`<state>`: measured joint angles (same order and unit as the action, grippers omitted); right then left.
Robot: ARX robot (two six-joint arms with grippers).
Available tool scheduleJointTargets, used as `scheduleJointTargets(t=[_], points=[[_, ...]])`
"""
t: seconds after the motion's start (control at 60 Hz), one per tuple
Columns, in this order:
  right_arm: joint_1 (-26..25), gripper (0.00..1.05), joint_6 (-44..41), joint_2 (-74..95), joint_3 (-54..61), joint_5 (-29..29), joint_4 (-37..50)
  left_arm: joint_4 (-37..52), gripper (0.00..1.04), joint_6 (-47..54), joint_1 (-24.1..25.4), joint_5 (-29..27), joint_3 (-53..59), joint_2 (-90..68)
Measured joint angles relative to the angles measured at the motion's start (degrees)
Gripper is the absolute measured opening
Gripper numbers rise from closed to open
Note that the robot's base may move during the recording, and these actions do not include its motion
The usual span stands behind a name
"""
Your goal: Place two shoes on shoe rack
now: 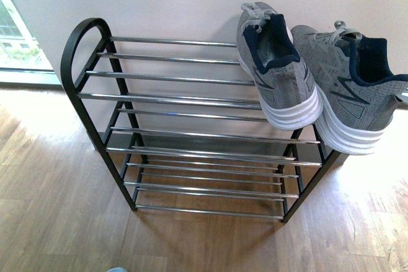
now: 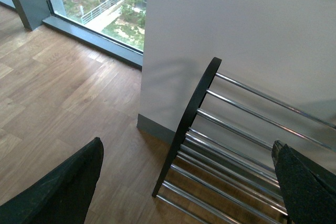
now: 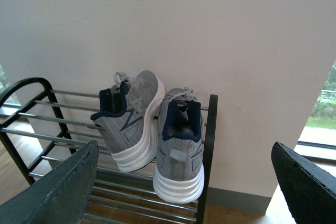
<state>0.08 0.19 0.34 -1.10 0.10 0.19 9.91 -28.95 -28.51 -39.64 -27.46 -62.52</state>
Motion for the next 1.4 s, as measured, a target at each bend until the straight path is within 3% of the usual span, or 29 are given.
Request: scheduleJointTargets(t=[0.033,0.117,0.217,0.583,0.917,0.967,1.067,1.4], points=[[0.0,0.95,0.0,0.0,0.0,0.0,0.0,1.2,0.94,1.4,0.2,1.0,0.4,-0.1],[0.0,0.95,0.0,0.0,0.0,0.0,0.0,19.7,0.81,10.3,3.0,11.3,7.3,0.3],[0.0,0.95,0.0,0.0,0.0,0.0,0.0,32.6,0.63,21.4,6.7,18.8,14.0,4.1],[0.0,0.95,0.0,0.0,0.0,0.0,0.0,27.8,0.02,27.9,16.4,28.0,21.7,18.5],[0.0,0.95,0.0,0.0,0.0,0.0,0.0,22.6,0.01,28.3,22.4,34.0,26.3,29.2],[0.0,0.95,0.0,0.0,0.0,0.0,0.0,21.2,0.01,28.4,25.2,38.2,26.6,30.6],[0.0,0.95,0.0,0.0,0.0,0.1,0.0,18.4,0.01,28.4,28.1,39.1,26.7,33.9],[0.0,0.95,0.0,0.0,0.0,0.0,0.0,8.6,0.01,28.5,28.3,39.5,26.7,44.0]])
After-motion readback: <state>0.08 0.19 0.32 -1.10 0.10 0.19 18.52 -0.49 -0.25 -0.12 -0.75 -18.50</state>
